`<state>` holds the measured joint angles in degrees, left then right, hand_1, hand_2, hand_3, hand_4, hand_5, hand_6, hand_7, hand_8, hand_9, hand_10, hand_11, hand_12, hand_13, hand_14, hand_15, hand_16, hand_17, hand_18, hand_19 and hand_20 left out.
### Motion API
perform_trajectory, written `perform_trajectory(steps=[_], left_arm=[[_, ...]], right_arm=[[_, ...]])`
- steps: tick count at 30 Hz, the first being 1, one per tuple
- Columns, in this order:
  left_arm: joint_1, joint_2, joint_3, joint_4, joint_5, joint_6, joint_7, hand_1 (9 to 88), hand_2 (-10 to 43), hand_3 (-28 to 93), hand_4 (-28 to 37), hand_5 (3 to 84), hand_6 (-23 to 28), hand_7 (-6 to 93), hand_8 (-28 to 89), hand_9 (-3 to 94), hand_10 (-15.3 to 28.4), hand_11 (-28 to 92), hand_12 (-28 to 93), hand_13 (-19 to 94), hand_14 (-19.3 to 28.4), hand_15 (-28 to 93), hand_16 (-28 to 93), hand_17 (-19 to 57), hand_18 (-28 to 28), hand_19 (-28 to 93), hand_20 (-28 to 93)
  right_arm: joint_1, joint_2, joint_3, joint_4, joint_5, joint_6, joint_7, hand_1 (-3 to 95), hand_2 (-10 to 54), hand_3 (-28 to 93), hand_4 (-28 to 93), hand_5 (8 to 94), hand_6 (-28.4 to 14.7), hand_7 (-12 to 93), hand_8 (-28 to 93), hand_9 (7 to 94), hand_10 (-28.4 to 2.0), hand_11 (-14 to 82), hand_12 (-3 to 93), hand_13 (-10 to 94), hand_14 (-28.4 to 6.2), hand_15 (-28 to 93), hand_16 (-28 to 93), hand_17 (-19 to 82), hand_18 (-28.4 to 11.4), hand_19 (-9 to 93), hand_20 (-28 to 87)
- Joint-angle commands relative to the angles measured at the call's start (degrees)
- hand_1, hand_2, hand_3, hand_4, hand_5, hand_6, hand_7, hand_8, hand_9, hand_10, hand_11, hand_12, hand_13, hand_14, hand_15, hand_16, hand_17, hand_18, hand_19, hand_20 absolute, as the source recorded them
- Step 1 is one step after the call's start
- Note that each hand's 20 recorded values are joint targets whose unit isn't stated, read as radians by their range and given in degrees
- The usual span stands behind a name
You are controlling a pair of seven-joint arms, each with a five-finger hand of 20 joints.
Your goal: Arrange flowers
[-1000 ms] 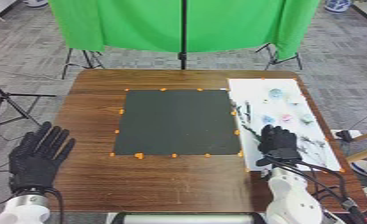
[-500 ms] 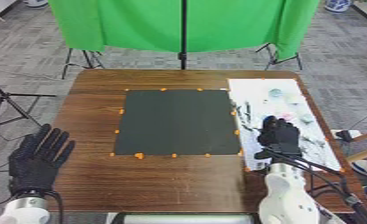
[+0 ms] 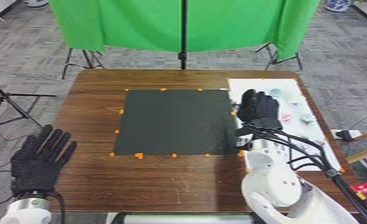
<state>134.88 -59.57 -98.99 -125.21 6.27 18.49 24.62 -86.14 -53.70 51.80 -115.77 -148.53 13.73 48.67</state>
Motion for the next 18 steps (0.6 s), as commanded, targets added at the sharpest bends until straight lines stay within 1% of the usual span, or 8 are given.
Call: perform_trajectory(steps=[1,3,5,8,10,13,15,18], left_arm=[[-0.73,-0.14,0.46,1.56,-1.94,0.46,0.16,33.1,9.0,76,-28.3,44.8,4.4,22.0,-12,41.8,12.8,22,11,34,11.9,30,-6,1.6,13.8,32,17],[-1.01,-0.09,0.47,1.76,-1.84,0.66,-0.26,33.2,9.0,76,-28.3,44.8,4.4,21.9,-12,41.9,12.8,22,10,34,11.9,30,-6,1.6,13.8,32,17],[-1.47,0.2,0.62,2.01,-1.98,0.57,-0.44,33.1,9.0,76,-28.3,44.7,4.3,21.9,-12,41.9,12.8,22,10,34,11.9,30,-6,1.6,13.8,32,17],[-2.57,0.73,1.02,2.41,-1.88,0.83,-0.53,33.2,8.9,76,-28.3,44.7,4.3,22.0,-13,41.8,12.8,22,10,34,11.8,30,-6,1.6,13.8,32,17],[-3.63,1.08,1.5,2.73,-1.91,0.51,-0.41,33.1,8.9,76,-28.3,44.7,4.3,22.0,-13,41.7,13.0,22,10,34,11.8,30,-6,1.6,13.8,32,17],[-4.52,1.35,2.45,3.09,-1.83,0.72,-1.33,33.1,9.0,76,-28.3,44.4,4.2,22.0,-13,41.5,13.1,22,10,34,11.8,30,-6,1.7,13.6,31,17],[-4.95,1.67,2.97,3.33,-1.76,0.77,-1.35,33.1,9.1,76,-28.3,44.4,4.2,21.9,-13,41.5,13.1,22,10,34,11.7,30,-6,1.9,13.4,31,17],[-5.91,2.73,3.47,3.83,-1.61,1.02,-1.78,33.2,9.1,76,-28.3,44.5,4.3,21.9,-13,41.3,13.1,22,10,34,11.6,30,-6,2.1,13.2,31,17]], right_arm=[[11.94,-5.45,-8.59,4.01,-1.47,-1.41,-3.19,60.1,-9.5,72,-23,72.0,-1.4,43,21,83.4,-11.9,17.1,50.4,73,-7.0,45,43,39,-26.3,84,32],[14.53,-6.85,-10.93,5.12,-0.03,-2.87,-3.93,59.9,-9.5,72,-23,72.1,-1.3,43,21,83.5,-11.9,17.0,50.3,73,-7.0,45,43,39,-26.4,84,32],[16.3,-8.27,-12.79,6.05,-0.14,-3.98,-5.17,59.7,-9.5,73,-23,72.1,-1.3,43,21,83.4,-11.9,17.0,50.4,73,-7.0,45,43,38,-26.4,84,32],[19.18,-10.49,-16.36,8.33,0.19,-5.09,-6.74,59.3,-9.5,73,-23,72.2,-1.3,43,21,83.6,-11.9,17.0,50.3,73,-7.0,45,43,39,-26.7,84,32],[21.27,-12.18,-18.54,10.37,0.19,-7.45,-7.84,58.8,-9.5,73,-22,72.2,-1.3,43,22,83.8,-11.5,17.3,50.5,73,-6.8,45,43,39,-26.9,85,32],[21.82,-14.46,-20.29,12.89,0.18,-10.39,-8.51,58.1,-9.5,73,-23,72.1,-1.1,42,22,83.3,-10.5,19.1,52.4,73,-6.8,47,45,39,-27.3,87,33],[22.51,-15.89,-21.37,14.58,0.66,-11.66,-9.0,57.9,-9.5,73,-23,72.0,-1.0,43,22,82.7,-9.9,21.7,55.0,73,-7.2,50,47,39,-27.6,88,34],[22.36,-19.42,-21.57,17.61,-0.63,-13.65,-10.47,57.7,-9.5,73,-23,71.8,-0.8,43,23,81.8,-10.0,23.6,57.3,72,-7.6,53,49,39,-27.8,88,35]])
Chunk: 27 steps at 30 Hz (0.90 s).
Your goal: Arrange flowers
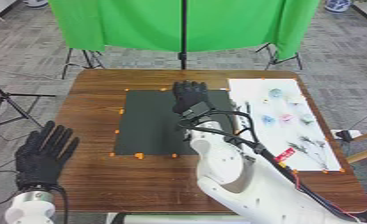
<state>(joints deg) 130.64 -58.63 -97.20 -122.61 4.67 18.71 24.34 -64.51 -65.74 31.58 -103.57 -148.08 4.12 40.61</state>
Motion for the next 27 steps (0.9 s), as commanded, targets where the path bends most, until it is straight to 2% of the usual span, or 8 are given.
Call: perform_trajectory(steps=[1,7,9,15,21,23,24,27], left_arm=[[-2.44,2.0,2.14,1.54,0.08,0.97,-1.99,33.2,9.1,76,-28.3,44.5,4.3,21.9,-13,41.2,13.2,22,10,34,11.5,30,-6,2.1,13.2,31,17],[-5.07,2.57,3.87,2.77,0.47,0.03,-2.85,33.2,9.0,76,-28.3,44.4,4.5,21.6,-13,40.8,13.2,22,9,33,11.2,29,-7,2.4,12.9,30,17],[-3.29,2.79,3.57,1.81,0.1,0.11,-2.09,33.3,8.9,76,-28.3,44.5,4.6,21.5,-13,40.8,13.3,22,9,33,11.2,29,-7,2.5,12.8,29,18],[-3.21,2.92,4.63,1.91,-0.37,-0.34,-1.27,33.6,8.9,76,-28.3,45.0,4.9,21.1,-13,40.9,14.0,23,8,33,12.0,31,-7,2.5,12.8,29,18],[-5.24,3.8,7.04,2.48,-0.47,-0.94,-0.63,33.8,8.8,77,-28.3,45.7,5.6,20.1,-13,41.4,14.9,23,8,33,13.5,33,-8,2.3,13.0,29,19],[-5.82,4.36,7.38,2.63,-0.05,-0.63,-1.12,33.8,8.8,77,-28.3,45.9,5.7,20.0,-13,41.4,15.2,23,7,32,13.6,34,-8,2.4,12.8,29,19],[-4.78,4.2,7.04,2.13,-0.22,-0.31,-0.26,33.9,8.8,77,-28.3,46.0,5.7,19.8,-13,41.4,15.2,23,7,32,13.4,34,-9,2.9,12.4,28,19],[-4.93,4.42,7.1,2.26,-0.53,-0.15,0.03,33.8,8.7,77,-28.3,45.6,5.6,19.7,-13,40.7,14.9,23,7,32,12.7,34,-9,3.2,12.1,27,19]], right_arm=[[0.33,-8.38,-1.41,6.19,-1.92,-4.43,-2.82,57.4,-9.5,73,-23,71.6,-0.7,43,23,81.3,-10.0,24.9,58.2,72,-8.0,54,50,39,-27.9,89,35],[-1.28,-10.6,-2.54,8.11,-4.58,-5.82,-5.99,54.5,-9.5,75,-24,70.0,0.8,45,22,79.9,-9.5,28.8,60.0,71,-8.2,56,51,39,-28.2,89,37],[-2.19,-9.87,-3.86,6.57,-4.73,-6.18,-5.18,53.6,-9.5,75,-25,69.5,1.3,46,22,79.9,-9.1,28.9,59.9,71,-7.8,56,51,39,-28.2,89,37],[-2.83,-11.03,-6.36,8.1,-5.94,-3.52,-6.05,52.3,-9.5,76,-25,69.1,2.0,47,21,79.7,-8.7,29.1,59.6,72,-7.3,56,51,39,-28.0,89,37],[-3.3,-14.27,-6.32,12.07,-7.19,0.58,-6.19,45.8,-9.5,79,-26,67.1,5.2,52,19,80.1,-7.2,29.5,60.1,74,-7.6,56,50,40,-27.4,89,37],[-2.27,-14.44,-6.98,13.37,-7.95,1.27,-5.63,45.7,-9.5,79,-27,66.8,5.2,53,19,79.9,-7.2,29.3,60.7,73,-7.4,56,50,40,-27.1,89,37],[-2.81,-14.93,-6.33,13.45,-8.4,0.5,-6.63,45.8,-9.5,79,-27,66.7,5.1,53,19,79.7,-7.2,29.2,60.8,73,-7.5,55,50,40,-27.1,89,37],[-2.68,-15.78,-5.75,13.7,-6.78,-0.68,-5.38,45.5,-9.5,80,-28,66.2,4.9,54,19,79.3,-7.3,29.2,61.0,72,-7.6,55,51,40,-26.9,89,37]])
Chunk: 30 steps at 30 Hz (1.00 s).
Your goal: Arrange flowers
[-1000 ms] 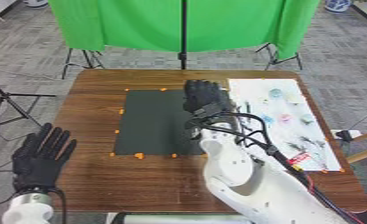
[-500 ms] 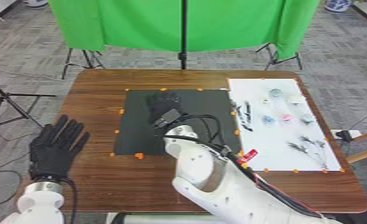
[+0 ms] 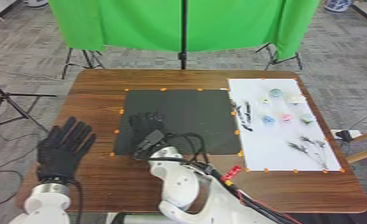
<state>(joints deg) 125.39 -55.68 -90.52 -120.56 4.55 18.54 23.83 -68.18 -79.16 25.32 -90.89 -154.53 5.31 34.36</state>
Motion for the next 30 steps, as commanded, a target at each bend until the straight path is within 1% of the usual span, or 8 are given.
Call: perform_trajectory(steps=[1,8,11,16,18,22,25,30], left_arm=[[-0.01,1.57,0.58,0.43,-0.43,-0.13,0.35,33.9,8.7,77,-28.3,45.5,5.5,19.7,-13,40.5,14.8,23,7,32,12.4,34,-10,3.3,12.0,27,19],[0.55,1.39,0.31,0.29,-0.67,-0.44,1.07,33.9,8.7,77,-28.3,45.5,5.7,19.8,-13,40.4,14.9,23,6,31,12.8,33,-10,3.5,11.9,26,20],[0.57,1.08,0.15,0.37,-0.42,-0.54,0.41,34.1,8.7,77,-28.3,45.6,5.8,19.9,-13,40.7,15.0,24,6,31,13.4,34,-10,3.2,12.2,26,20],[1.89,0.51,-1.09,-0.15,-0.5,0.06,0.25,34.2,8.9,76,-28.3,45.6,5.8,20.0,-13,40.8,15.2,24,7,32,13.6,35,-10,2.8,12.6,27,21],[2.51,0.31,-1.56,-0.4,-0.71,0.25,0.22,34.2,9.2,76,-28.3,45.4,5.8,20.4,-13,40.9,15.4,24,7,32,13.8,36,-9,2.3,13.1,29,21],[2.07,0.5,-1.41,-0.24,-0.85,0.42,-0.01,34.1,9.5,75,-28.3,45.8,6.1,20.2,-13,41.9,16.1,23,8,33,15.3,37,-9,1.1,14.1,32,21],[1.06,0.63,-0.62,0.13,-0.71,0.31,-0.49,34.2,9.7,75,-28.3,46.4,6.6,20.0,-12,42.5,16.5,23,9,33,16.2,38,-9,0.5,14.7,33,20],[0.19,0.78,0.15,0.61,-0.53,0.26,-1.47,34.2,9.9,75,-28.3,46.4,6.7,20.0,-12,42.9,16.4,23,10,33,16.4,39,-9,-0.1,15.1,35,19]], right_arm=[[1.03,-2.45,0.65,0.93,0.34,-2.41,1.19,45.5,-9.5,80,-28,66.1,4.7,54,19,79.2,-7.3,29.2,60.9,72,-7.6,55,51,40,-26.9,89,37],[-0.43,-2.5,1.45,-0.1,0.69,-5.33,-0.29,39.3,-9.5,79,-28,67.7,1.7,37,17,75.5,-10.5,39.0,50.0,71,-10.0,59,43,40,-26.9,89,36],[-0.85,-2.29,1.81,-0.78,0.95,-5.66,-0.1,35.9,-9.5,81,-28,68.1,0.1,31,14,74.8,-11.6,41.7,45.6,71,-10.2,59,42,39,-26.9,89,36],[-0.39,-0.45,2.22,-4.03,6.12,-3.74,-2.5,25.4,-7.2,79,-20,65.1,-2.2,31,-8,71.0,-15.3,45.1,37.9,67,-12.3,60,41,37,-27.8,89,36],[-0.8,0.79,3.51,-6.61,8.83,-6.73,-7.32,23.0,0.8,78,-19,62.9,-3.2,31,-9,65.0,-18.7,40.9,32.8,58,-16.1,62,32,32,-27.8,85,35],[-2.89,-0.28,7.5,-7.66,8.41,-13.32,-16.04,19.2,7.7,75,-19,58.6,1.1,38,-14,48.8,-22.5,22.6,21.2,29,-23.1,53,12,13,-25.7,64,23],[-3.74,-1.0,8.68,-8.88,8.08,-20.99,-17.79,16.9,12.0,68,-20,52.1,4.0,40,-17,35.8,-23.7,14.1,17.0,11,-24.5,41,6,-1,-24.2,55,11],[-4.15,-1.99,9.52,-8.31,5.58,-29.05,-18.75,14.6,14.6,62,-20,51.2,-1.0,24,-12,25.9,-24.2,5.4,15.6,3,-24.4,31,5,-7,-23.8,51,7]])
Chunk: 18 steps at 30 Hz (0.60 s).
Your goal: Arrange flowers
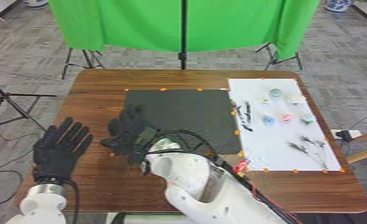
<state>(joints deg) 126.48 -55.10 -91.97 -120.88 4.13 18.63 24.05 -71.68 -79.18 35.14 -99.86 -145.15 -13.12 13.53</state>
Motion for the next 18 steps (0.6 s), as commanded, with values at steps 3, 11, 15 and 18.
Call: perform_trajectory(steps=[3,11,15,18], left_arm=[[-1.06,0.24,1.94,1.09,0.17,-0.12,-2.05,34.2,9.9,74,-28.3,46.2,6.4,20.1,-11,43.0,15.9,23,11,33,16.1,39,-8,-0.2,15.1,35,18],[-0.36,-0.18,1.8,1.11,-0.58,0.71,-2.15,33.3,10.9,73,-28.3,44.9,5.2,22.0,-12,42.4,14.6,22,13,34,13.8,36,-5,0.1,14.8,36,17],[-0.2,-0.1,1.76,1.06,-0.59,0.42,-2.04,33.3,11.2,73,-28.3,45.0,5.4,21.8,-12,42.3,14.6,22,13,34,14.1,36,-5,0.1,14.8,36,17],[0.17,-0.27,1.69,1.03,-0.65,0.22,-2.11,33.4,11.3,73,-28.3,44.9,5.5,21.8,-12,42.2,14.6,23,13,34,13.8,36,-4,0.1,14.8,36,17]], right_arm=[[-0.76,-2.42,0.2,1.67,-4.92,-12.8,3.49,11.7,15.5,64,-22,53.7,-4.0,18,-10,23.8,-24.4,2.7,15.0,1,-23.9,28,5,-8,-23.7,51,7],[-1.39,-3.15,0.59,2.62,-8.64,-15.39,3.86,7.2,13.5,75,-27,58.3,-9.3,10,-8,22.9,-25.9,-0.2,14.0,1,-24.4,26,6,-7,-24.3,50,10],[-1.62,-3.49,0.94,3.08,-9.03,-17.45,4.48,7.7,13.2,77,-27,59.2,-9.3,10,-8,23.2,-25.6,-0.1,13.6,2,-24.3,25,6,-7,-24.4,50,10],[-1.62,-3.46,0.97,3.25,-8.52,-17.59,5.99,8.4,12.9,78,-27,59.4,-9.8,9,-8,23.3,-25.7,-0.1,13.4,2,-24.4,25,6,-7,-24.4,50,11]])
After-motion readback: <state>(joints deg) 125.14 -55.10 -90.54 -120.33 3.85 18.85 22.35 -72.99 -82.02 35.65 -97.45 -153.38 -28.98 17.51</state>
